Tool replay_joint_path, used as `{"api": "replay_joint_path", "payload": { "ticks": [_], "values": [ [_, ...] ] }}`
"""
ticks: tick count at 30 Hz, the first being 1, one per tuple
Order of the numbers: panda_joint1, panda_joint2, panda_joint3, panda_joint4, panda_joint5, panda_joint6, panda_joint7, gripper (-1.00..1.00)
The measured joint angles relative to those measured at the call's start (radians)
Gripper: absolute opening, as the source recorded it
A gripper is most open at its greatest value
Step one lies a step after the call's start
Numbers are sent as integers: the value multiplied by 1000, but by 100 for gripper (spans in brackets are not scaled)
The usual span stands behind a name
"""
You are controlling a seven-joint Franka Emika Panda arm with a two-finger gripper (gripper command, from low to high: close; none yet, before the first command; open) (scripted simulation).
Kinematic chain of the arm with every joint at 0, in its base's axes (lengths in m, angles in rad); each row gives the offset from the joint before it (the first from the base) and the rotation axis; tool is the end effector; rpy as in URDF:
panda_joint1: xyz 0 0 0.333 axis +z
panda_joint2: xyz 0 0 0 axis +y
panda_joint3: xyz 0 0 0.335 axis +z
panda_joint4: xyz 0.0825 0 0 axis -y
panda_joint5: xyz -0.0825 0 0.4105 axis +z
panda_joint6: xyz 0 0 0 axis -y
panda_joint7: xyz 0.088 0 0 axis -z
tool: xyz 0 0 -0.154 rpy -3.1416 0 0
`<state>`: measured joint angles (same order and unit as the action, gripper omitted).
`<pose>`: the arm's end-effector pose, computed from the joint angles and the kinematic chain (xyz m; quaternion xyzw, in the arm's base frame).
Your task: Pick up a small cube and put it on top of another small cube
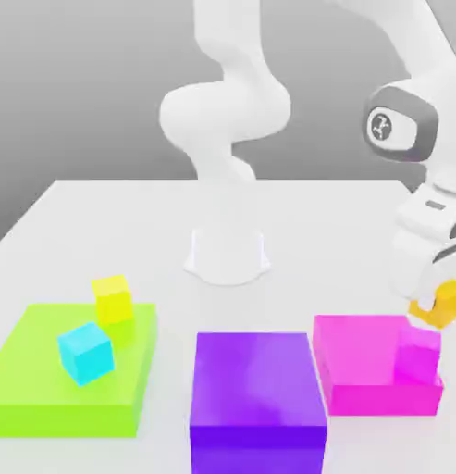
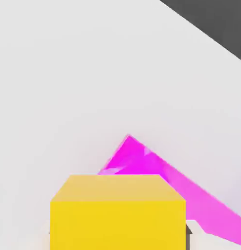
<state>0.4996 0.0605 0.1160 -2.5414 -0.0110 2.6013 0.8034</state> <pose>0.3851 0.2734 0.1988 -0.9960 0.0892 0.0005 0.0005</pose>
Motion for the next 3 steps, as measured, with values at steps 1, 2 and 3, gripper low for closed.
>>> {"api": "replay_joint_path", "payload": {
  "ticks": [1,2,3],
  "values": [
    [0,0,0,0,0,0,0,100],
    [0,0,0,0,0,0,0,100],
    [0,0,0,0,0,0,0,100]
  ]
}}
